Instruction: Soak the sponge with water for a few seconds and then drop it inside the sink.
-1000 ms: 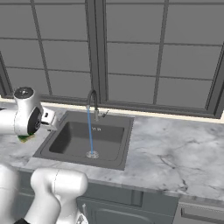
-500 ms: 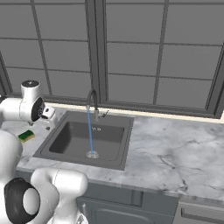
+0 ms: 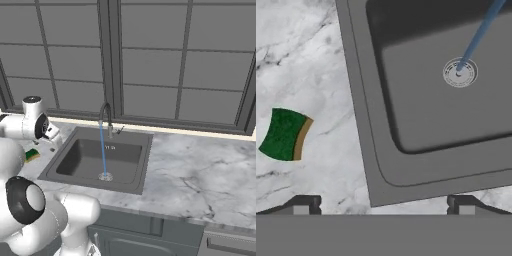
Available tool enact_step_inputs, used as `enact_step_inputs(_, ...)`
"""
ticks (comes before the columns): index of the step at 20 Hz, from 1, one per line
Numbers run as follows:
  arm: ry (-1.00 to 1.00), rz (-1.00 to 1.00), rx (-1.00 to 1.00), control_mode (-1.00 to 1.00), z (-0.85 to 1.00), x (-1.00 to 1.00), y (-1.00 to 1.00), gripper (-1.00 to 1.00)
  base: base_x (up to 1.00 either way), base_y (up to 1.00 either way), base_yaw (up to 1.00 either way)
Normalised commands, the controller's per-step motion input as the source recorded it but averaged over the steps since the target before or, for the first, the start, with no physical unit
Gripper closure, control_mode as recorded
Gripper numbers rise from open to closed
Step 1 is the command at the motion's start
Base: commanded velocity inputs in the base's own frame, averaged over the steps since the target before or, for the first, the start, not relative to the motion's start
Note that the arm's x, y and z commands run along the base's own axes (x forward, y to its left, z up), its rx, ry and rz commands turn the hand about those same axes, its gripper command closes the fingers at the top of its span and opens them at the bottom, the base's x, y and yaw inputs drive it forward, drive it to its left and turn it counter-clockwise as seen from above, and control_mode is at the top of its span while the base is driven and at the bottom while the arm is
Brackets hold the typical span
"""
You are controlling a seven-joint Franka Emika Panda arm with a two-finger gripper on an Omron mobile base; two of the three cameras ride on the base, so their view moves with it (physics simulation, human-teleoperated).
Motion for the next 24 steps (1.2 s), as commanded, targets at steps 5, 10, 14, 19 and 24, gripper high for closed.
enact_step_inputs(5,0.0,-0.15,0.0,-1.0,-0.4,0.18,0.17,-1.0,0.0,0.0,0.0)
enact_step_inputs(10,0.0,-0.11,0.0,-1.0,-0.28,0.21,0.22,-1.0,0.0,0.0,0.0)
enact_step_inputs(14,0.0,-0.05,0.0,-1.0,-0.21,0.31,0.39,-1.0,0.0,0.0,0.0)
enact_step_inputs(19,0.0,0.0,0.0,-1.0,-0.13,0.33,0.47,-1.0,0.0,0.0,0.0)
enact_step_inputs(24,0.0,0.0,0.0,-1.0,-0.02,0.23,0.42,-1.0,0.0,0.0,0.0)
